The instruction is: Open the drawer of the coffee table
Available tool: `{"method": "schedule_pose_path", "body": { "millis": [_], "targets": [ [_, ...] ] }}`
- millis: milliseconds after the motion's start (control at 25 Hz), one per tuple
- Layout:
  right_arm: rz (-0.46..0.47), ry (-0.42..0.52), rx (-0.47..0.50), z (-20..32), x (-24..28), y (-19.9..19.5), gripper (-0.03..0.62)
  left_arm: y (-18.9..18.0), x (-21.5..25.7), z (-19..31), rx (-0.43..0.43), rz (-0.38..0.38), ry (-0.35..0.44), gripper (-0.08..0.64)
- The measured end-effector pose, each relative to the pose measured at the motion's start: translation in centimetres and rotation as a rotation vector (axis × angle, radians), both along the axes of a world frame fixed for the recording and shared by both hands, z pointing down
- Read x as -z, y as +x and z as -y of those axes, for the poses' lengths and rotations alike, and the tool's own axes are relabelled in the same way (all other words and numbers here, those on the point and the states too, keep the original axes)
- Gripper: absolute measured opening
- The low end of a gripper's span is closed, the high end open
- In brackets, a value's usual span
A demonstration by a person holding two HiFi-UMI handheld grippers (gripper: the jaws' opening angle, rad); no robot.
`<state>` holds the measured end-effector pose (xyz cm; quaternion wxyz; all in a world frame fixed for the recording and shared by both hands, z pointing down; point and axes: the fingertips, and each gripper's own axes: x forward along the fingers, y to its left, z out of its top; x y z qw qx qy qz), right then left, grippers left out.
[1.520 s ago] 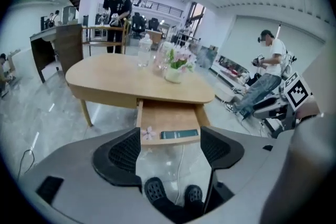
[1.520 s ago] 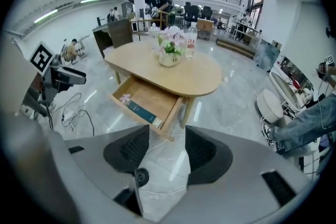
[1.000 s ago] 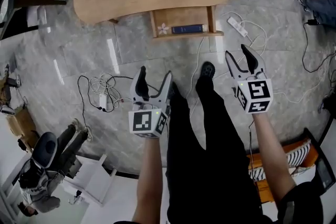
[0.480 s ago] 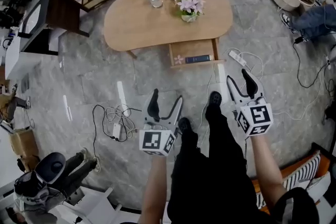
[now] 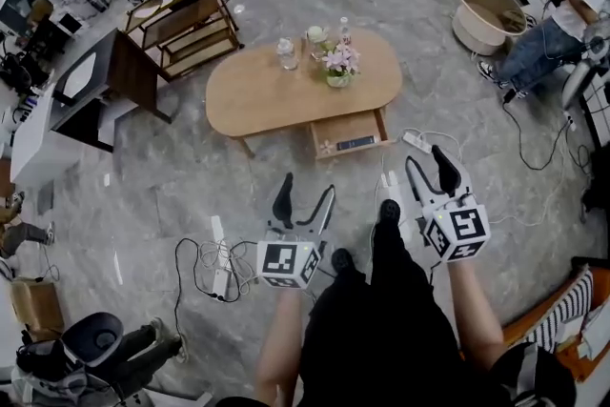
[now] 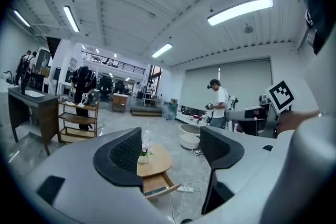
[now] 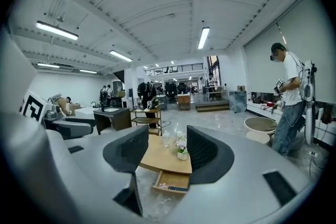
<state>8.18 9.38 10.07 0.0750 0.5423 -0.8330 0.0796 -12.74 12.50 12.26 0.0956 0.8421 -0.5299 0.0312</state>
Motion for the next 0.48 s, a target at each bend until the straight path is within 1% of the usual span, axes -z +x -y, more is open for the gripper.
{"method": "schedule_pose_path", "body": {
  "millis": [80, 200, 280, 360, 480],
  "targets": [
    [0.012, 0.029, -0.009, -1.5, 1.8, -0.4, 0.206, -0.4, 1.6, -1.1, 0.002, -0.008, 0.028, 0.353],
    [0.033, 0.076, -0.031, -3.7, 4.2, -0.9, 0.206, -0.9, 3.7, -2.9, -0.008, -0.023, 0.072, 0.318],
    [0.041, 0.103, -0.038, -5.2, 5.2, -1.4, 0.206, -1.5, 4.8, -4.1, -0.011, -0.024, 0.099, 0.308],
    [0.037, 0.111, -0.032, -6.4, 5.5, -1.9, 0.204, -2.1, 5.6, -5.2, -0.003, -0.024, 0.117, 0.301],
    [0.032, 0.095, -0.019, -7.4, 5.2, -2.3, 0.192, -2.9, 6.1, -6.2, 0.024, -0.025, 0.135, 0.283]
  ]
}}
